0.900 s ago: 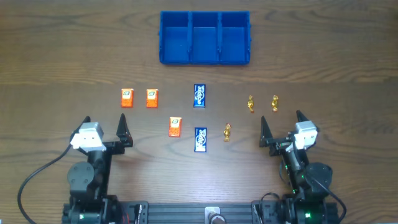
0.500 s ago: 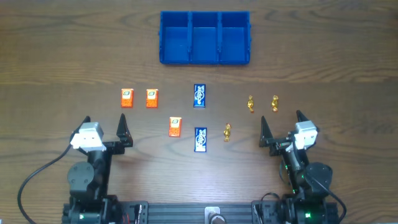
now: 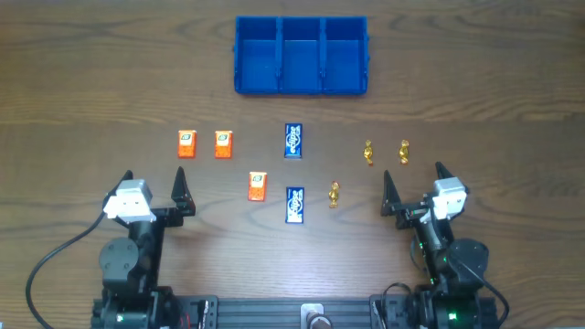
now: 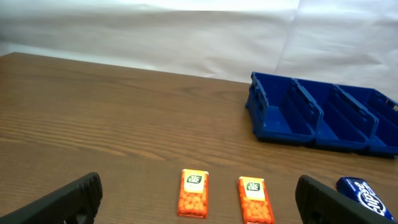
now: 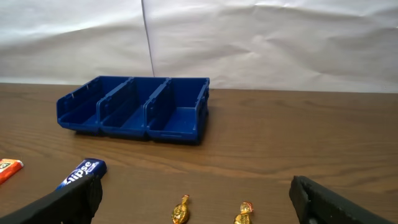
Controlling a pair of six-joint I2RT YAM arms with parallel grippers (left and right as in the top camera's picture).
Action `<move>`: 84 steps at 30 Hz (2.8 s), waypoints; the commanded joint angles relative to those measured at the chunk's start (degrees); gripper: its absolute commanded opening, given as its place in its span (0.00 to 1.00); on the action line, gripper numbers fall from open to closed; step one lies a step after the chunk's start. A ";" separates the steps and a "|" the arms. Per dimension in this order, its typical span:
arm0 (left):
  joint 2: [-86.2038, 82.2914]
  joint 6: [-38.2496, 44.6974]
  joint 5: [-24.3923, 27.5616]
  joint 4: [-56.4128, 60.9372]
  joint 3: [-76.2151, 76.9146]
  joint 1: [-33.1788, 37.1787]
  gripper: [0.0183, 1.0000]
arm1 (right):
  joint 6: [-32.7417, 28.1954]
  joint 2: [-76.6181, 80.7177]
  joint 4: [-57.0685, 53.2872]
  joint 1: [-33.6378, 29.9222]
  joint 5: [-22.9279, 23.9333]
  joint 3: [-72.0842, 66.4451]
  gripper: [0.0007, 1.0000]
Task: Sort Candies Into Trays
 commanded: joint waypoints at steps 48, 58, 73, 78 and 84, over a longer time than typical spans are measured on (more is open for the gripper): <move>69.64 0.24 1.01 -16.96 44.48 0.35 1.00 | -0.09 -0.46 -0.09 -0.24 0.55 -0.31 1.00; 99.78 6.71 3.58 -21.24 57.05 0.35 1.00 | -0.09 -0.46 -0.09 -0.24 0.57 -0.31 1.00; 103.65 8.52 3.32 -22.12 57.05 0.33 0.58 | -0.09 -0.46 -0.09 -0.24 0.55 -0.31 1.00; 104.41 8.26 3.34 -22.03 57.05 0.33 0.50 | -0.09 -0.46 -0.09 -0.24 0.55 -0.31 1.00; 104.39 6.97 3.80 -22.25 57.44 0.33 0.36 | -0.09 -0.46 -0.09 -0.24 0.55 -0.31 1.00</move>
